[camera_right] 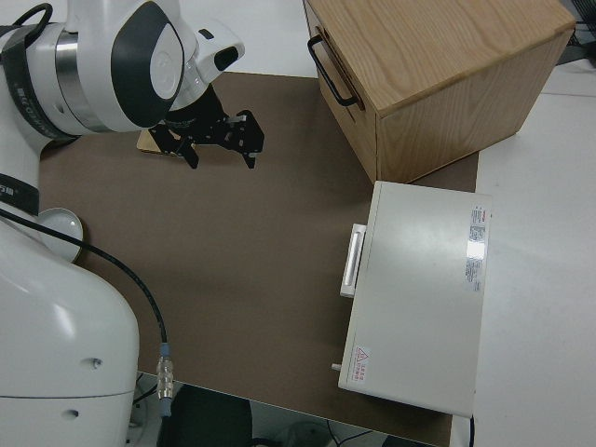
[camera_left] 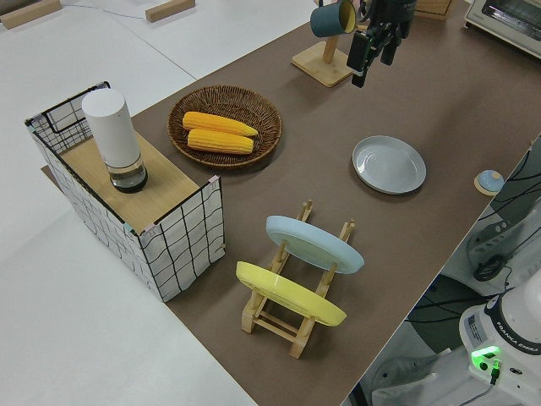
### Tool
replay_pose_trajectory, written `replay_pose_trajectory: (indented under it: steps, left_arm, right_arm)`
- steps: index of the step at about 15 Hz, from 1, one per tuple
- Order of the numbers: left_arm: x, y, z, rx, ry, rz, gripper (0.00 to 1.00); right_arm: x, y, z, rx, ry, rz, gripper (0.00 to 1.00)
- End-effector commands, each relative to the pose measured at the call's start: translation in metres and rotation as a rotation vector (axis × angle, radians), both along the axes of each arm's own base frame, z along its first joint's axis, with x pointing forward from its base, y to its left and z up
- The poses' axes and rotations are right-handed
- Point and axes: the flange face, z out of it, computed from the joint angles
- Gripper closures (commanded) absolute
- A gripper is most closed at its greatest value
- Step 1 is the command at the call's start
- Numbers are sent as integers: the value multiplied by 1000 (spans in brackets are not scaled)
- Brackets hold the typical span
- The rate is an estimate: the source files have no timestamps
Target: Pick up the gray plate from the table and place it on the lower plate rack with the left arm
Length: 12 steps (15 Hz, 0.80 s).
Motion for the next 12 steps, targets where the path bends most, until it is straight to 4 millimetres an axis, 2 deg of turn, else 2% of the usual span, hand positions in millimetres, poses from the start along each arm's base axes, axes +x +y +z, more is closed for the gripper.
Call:
replay_pose_trajectory:
  steps: [1,4,7,12]
  left_arm:
    - [-10,-3,-14,-7,34,9,7]
    - [-26,-5,-29,-9,10,6,7]
    - [-48,-5,-53,-15,-33,8,7]
    - [-61,-10,-87,-12,-53,1,7]
  right_arm:
    - [-2,-3,4,-8,1,-16,17]
    - [-2,-2,4,-8,0,-15,17]
    - [-2,-2,4,-8,0,-15,17]
    - [-2,-2,4,-9,-1,-15,17]
